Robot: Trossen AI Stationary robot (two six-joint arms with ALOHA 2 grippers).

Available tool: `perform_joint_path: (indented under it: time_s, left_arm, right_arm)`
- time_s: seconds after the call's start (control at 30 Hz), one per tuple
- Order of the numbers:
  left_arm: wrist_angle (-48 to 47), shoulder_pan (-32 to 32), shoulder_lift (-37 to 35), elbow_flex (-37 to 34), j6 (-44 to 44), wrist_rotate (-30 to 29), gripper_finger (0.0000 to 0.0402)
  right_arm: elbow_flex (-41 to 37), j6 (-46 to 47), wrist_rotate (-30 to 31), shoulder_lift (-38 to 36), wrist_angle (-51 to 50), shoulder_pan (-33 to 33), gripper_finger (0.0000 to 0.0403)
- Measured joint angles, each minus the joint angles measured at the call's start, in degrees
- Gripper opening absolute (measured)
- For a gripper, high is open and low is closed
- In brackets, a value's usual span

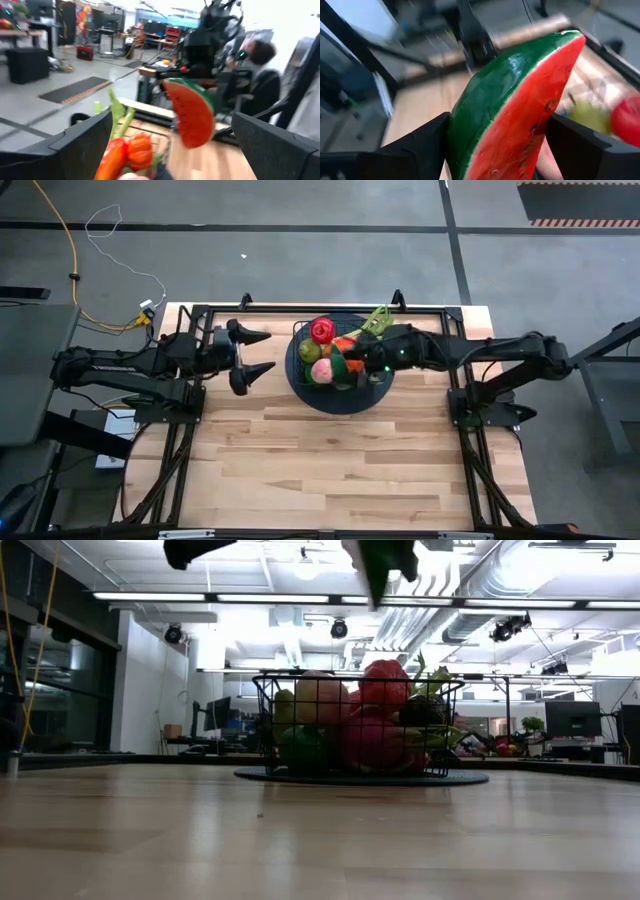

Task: Build produce basket
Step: Put the watermelon into the wire basket

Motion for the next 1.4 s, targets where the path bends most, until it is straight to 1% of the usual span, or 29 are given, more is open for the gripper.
perform_joint_path:
  time_s: [0.07, 0.17, 0.33, 0.43, 0.8, 1.07, 1.27, 1.4]
  left_arm:
    - [0.29, 0.00, 0.00, 0.00, -3.46, 1.00, 0.0397]
    - [0.27, 0.00, 0.00, 0.00, -8.15, 2.71, 0.0397]
    - [0.75, 0.00, 0.81, 0.00, -9.12, 3.96, 0.0397]
    - [0.93, 0.00, 1.25, 0.00, -9.10, 3.96, 0.0397]
    - [0.94, 0.00, 1.77, 0.00, -10.60, 4.70, 0.0397]
    - [0.94, 0.00, 1.77, 0.00, -8.40, 1.83, 0.0397]
    - [0.94, 0.02, 1.75, 0.00, -8.57, 2.24, 0.0397]
    - [0.94, 0.02, 1.75, 0.00, -6.71, 2.24, 0.0397]
  right_arm:
    - [-3.52, 0.46, -2.81, 0.08, 9.59, -1.65, 0.0288]
    - [-9.34, 2.64, -5.35, -0.30, 21.35, -2.86, 0.0288]
    - [-17.85, 5.80, -5.54, -1.56, 37.84, -2.74, 0.0288]
    - [-20.14, 8.76, -4.98, -1.71, 45.00, -2.79, 0.0289]
    - [-20.31, 9.93, -5.70, -1.73, 45.36, -2.76, 0.0289]
    - [-20.31, 10.14, -5.33, -1.73, 45.11, -3.25, 0.0289]
    - [-20.31, 10.10, -0.98, -1.73, 44.52, -3.55, 0.0289]
    - [-20.29, 10.08, 1.48, -1.73, 42.86, -3.51, 0.0289]
